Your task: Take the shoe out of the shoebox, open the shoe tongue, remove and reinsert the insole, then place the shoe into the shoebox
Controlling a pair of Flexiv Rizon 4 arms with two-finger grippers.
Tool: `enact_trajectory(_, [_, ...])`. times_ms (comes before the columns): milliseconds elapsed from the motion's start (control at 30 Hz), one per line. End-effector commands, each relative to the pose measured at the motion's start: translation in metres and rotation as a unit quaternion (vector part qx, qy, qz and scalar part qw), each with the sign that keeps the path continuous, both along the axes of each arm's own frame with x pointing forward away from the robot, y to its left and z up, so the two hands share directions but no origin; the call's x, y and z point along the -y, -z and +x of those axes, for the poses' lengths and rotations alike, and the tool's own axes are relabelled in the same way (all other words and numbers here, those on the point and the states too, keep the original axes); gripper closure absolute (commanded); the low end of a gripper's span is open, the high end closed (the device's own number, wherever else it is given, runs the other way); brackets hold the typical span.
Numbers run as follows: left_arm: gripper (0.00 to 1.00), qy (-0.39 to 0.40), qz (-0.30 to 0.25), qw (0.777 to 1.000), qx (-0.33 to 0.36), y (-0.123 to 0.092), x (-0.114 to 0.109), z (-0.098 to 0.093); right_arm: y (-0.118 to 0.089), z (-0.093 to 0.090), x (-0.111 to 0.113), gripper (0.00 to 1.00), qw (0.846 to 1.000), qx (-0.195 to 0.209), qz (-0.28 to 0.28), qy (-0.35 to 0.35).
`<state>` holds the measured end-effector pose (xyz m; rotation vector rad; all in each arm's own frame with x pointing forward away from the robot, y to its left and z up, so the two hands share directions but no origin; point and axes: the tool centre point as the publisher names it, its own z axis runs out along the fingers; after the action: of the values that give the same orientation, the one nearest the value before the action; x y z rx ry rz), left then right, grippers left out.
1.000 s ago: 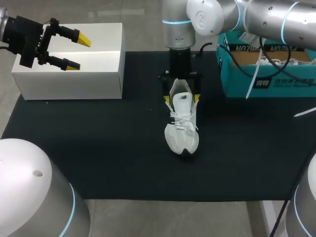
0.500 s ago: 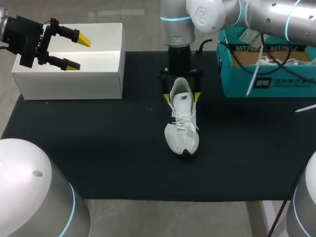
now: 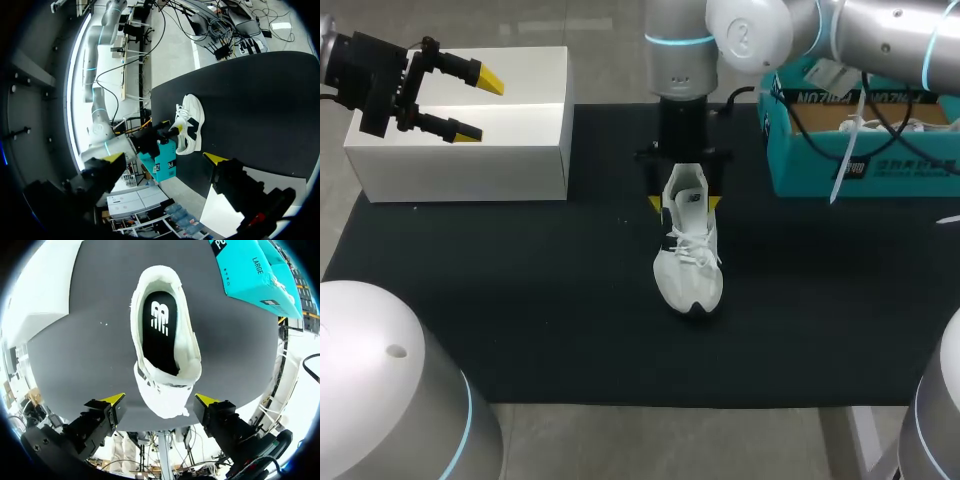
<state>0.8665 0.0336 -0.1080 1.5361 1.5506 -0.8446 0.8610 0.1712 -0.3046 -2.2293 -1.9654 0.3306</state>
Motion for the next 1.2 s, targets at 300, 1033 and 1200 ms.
enact_trajectory(300, [0.00, 0.001, 0.002, 1.000, -0.001, -0.001, -0.001, 0.001, 0.005, -0.002, 0.020, 1.00, 0.997, 0.080, -0.001, 0.021])
enact_trajectory(1033, [0.00, 0.001, 0.002, 1.000, -0.001, -0.001, -0.001, 0.001, 0.026, 0.022, 0.021, 1.00, 0.997, 0.080, -0.005, 0.020])
enact_trajectory(1200, [0.00, 0.001, 0.002, 1.000, -0.001, -0.001, -0.001, 0.001, 0.005, 0.021, 0.017, 1.00, 0.993, 0.105, 0.037, -0.036])
